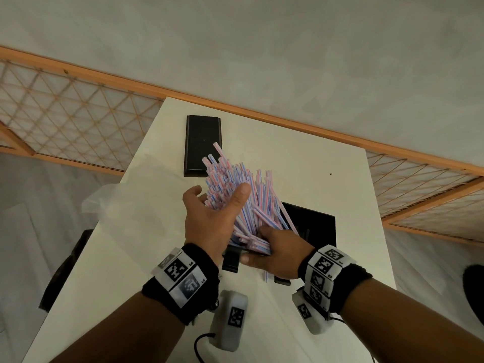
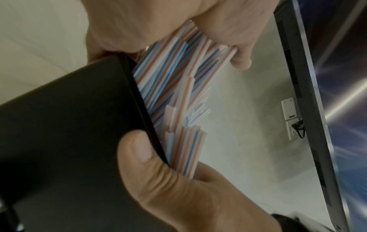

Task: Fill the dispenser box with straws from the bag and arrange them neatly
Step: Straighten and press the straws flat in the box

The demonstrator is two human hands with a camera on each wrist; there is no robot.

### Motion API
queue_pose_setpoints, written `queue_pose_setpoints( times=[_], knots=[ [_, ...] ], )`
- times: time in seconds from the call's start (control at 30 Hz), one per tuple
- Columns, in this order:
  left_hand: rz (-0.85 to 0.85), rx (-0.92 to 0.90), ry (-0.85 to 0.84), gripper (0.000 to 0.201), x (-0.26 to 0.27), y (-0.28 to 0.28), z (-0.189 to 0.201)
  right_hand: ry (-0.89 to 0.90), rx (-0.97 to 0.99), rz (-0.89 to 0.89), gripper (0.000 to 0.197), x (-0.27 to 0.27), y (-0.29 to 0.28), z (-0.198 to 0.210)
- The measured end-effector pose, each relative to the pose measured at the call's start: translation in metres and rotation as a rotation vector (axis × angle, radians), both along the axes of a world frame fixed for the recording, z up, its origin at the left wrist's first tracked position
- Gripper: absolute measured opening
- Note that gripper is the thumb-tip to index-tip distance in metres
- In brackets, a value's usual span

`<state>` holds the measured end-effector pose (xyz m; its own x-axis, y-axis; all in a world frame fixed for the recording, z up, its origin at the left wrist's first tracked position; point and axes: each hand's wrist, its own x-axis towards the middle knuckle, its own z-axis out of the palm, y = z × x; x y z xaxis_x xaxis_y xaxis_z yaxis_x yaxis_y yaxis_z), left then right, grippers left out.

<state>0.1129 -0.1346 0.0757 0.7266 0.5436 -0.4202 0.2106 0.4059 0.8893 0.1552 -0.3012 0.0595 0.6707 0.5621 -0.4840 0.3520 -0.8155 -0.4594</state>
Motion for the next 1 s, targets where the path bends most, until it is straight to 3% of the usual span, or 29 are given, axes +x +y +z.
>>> queue_pose_setpoints(
  times=[0.17, 0.4, 0.6, 0.73, 0.83, 1.0],
  knots=[
    [-0.009, 0.043, 0.011, 0.123, -0.002, 0.009, 0.003, -0.027, 0.061, -0.05, 0.051, 0.0, 0.0, 0.007],
    [-0.063, 0.281, -0.069, 0.108, -0.009, 0.013, 0.015, -0.21, -0.068, -0.06, 0.073, -0.007, -0.012, 0.015],
    [-0.043, 0.296, -0.137, 0.101, -0.012, 0.008, 0.014, -0.033, -0.139, -0.129, 0.061, -0.007, -0.017, 0.014],
    [-0.044, 0.497, -0.241, 0.085, -0.018, 0.004, 0.016, 0.03, -0.057, -0.179, 0.061, -0.003, -0.015, 0.015],
    [-0.066, 0.641, -0.341, 0.089, -0.02, 0.004, 0.027, 0.089, -0.054, -0.16, 0.064, 0.001, -0.013, 0.011],
    [-0.072, 0.695, -0.44, 0.089, -0.017, 0.004, 0.042, 0.062, 0.016, -0.097, 0.095, 0.005, -0.006, -0.003]
  ],
)
